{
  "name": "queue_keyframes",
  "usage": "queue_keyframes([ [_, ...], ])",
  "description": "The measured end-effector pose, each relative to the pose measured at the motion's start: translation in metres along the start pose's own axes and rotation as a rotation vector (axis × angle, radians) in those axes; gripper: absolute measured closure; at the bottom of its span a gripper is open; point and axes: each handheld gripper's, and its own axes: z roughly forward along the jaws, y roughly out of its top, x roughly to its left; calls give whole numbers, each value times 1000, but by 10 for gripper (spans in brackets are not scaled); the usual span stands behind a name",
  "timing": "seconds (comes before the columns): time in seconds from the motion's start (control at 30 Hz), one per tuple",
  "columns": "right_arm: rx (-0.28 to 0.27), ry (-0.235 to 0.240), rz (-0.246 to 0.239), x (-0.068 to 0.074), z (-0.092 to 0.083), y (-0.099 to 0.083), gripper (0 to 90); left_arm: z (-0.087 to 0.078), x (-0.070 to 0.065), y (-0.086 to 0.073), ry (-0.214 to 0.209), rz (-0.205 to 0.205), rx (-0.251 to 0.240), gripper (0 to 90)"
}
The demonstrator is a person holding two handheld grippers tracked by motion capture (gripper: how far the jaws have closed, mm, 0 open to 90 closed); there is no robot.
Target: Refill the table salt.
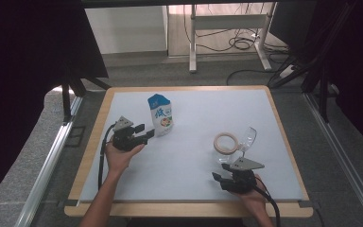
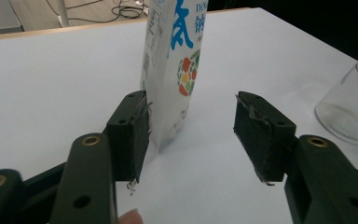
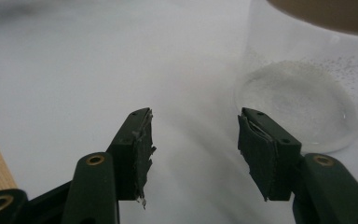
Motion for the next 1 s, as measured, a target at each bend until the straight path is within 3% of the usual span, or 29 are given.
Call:
queue_keyframes([
  [0.17, -1, 4, 6, -1, 1, -1, 447, 3, 1, 7, -6, 11, 0, 541],
  [0.53, 1, 1, 4, -1, 1, -1, 445, 13, 3, 25, -24, 6, 10, 534],
  [1.0, 10, -13, 0, -1, 3, -2, 437, 35, 8, 46, -9, -7, 26, 537],
])
